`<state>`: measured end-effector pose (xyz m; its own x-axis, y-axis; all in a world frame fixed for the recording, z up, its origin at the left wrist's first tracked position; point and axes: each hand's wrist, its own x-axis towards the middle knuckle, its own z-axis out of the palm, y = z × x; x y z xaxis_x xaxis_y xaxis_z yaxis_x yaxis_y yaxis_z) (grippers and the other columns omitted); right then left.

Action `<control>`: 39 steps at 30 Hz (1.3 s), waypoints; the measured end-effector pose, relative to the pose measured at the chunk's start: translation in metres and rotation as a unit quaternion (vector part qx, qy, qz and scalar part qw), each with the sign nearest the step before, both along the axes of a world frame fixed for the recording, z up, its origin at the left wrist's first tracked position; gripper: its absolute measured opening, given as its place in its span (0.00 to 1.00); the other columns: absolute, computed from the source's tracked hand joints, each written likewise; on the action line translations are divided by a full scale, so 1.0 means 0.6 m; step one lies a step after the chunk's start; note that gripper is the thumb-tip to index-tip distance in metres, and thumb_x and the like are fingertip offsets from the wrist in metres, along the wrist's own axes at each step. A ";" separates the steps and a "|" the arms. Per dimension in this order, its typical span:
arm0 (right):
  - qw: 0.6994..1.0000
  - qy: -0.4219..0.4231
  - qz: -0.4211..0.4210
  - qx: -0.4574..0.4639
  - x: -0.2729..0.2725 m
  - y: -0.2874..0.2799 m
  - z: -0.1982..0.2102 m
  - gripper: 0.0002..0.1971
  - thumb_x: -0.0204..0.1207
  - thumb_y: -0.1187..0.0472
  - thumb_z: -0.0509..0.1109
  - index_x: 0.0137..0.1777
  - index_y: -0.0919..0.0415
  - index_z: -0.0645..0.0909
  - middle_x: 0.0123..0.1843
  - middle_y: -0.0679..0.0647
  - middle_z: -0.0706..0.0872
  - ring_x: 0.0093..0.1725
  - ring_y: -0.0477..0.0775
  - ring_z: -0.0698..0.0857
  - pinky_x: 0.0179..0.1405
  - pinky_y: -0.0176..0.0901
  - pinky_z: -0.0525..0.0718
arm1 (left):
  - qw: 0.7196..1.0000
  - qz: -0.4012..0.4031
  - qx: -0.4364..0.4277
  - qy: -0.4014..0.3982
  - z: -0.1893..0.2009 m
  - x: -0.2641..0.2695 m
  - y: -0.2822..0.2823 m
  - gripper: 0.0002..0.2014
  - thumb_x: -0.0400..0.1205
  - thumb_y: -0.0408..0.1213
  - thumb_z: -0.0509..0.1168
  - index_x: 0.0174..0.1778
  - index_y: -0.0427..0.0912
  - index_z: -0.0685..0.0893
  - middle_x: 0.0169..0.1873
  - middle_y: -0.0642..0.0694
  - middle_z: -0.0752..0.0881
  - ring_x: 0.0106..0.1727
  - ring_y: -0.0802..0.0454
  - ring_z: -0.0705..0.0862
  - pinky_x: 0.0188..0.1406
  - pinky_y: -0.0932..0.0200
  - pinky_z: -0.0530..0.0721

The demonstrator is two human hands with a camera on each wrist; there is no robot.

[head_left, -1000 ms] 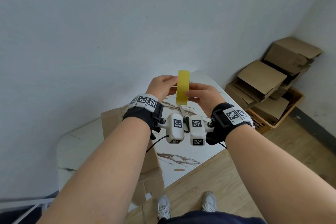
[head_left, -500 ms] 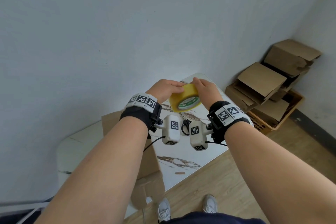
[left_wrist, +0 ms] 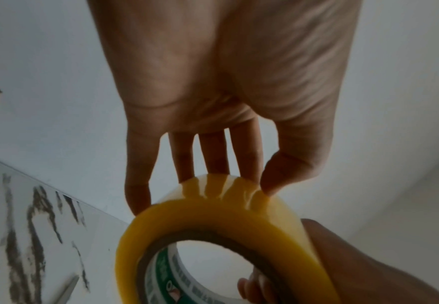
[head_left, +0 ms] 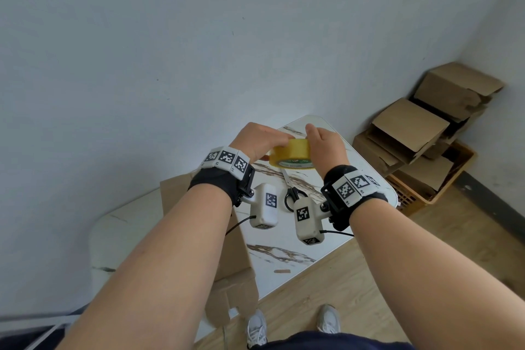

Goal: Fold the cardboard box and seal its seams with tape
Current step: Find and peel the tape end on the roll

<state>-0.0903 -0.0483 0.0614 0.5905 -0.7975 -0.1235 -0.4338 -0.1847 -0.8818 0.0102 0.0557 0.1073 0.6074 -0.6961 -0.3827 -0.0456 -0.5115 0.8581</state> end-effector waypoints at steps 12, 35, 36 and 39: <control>0.999 0.025 -0.002 -0.021 0.001 0.005 0.005 0.21 0.84 0.56 0.53 0.27 0.60 0.64 0.26 0.54 0.68 0.30 0.56 0.67 0.31 0.46 0.62 | 1.000 -0.004 -0.002 0.003 -0.007 -0.002 0.009 0.12 0.72 0.31 0.68 0.44 0.50 0.92 0.51 0.49 0.90 0.57 0.51 0.85 0.56 0.47 0.88; 0.999 0.032 0.000 -0.014 -0.003 0.012 0.003 0.21 0.83 0.58 0.55 0.26 0.60 0.63 0.26 0.54 0.66 0.30 0.55 0.65 0.32 0.46 0.62 | 1.000 0.016 -0.007 -0.021 -0.026 -0.010 0.021 0.21 0.72 0.20 0.59 0.48 0.44 0.92 0.46 0.45 0.89 0.48 0.49 0.85 0.53 0.49 0.89; 0.999 0.034 -0.001 -0.013 -0.004 0.011 0.002 0.21 0.83 0.58 0.55 0.26 0.60 0.63 0.26 0.54 0.66 0.30 0.55 0.65 0.32 0.46 0.62 | 1.000 0.022 -0.008 0.009 -0.023 -0.011 0.020 0.20 0.73 0.21 0.59 0.46 0.45 0.92 0.45 0.45 0.88 0.48 0.49 0.84 0.54 0.49 0.89; 0.999 0.038 -0.001 -0.011 -0.005 0.010 0.000 0.22 0.84 0.58 0.54 0.26 0.60 0.63 0.25 0.54 0.66 0.31 0.56 0.66 0.33 0.46 0.63 | 0.999 0.026 -0.006 0.043 -0.016 -0.011 0.017 0.11 0.75 0.28 0.66 0.43 0.45 0.91 0.48 0.45 0.88 0.55 0.48 0.84 0.54 0.49 0.88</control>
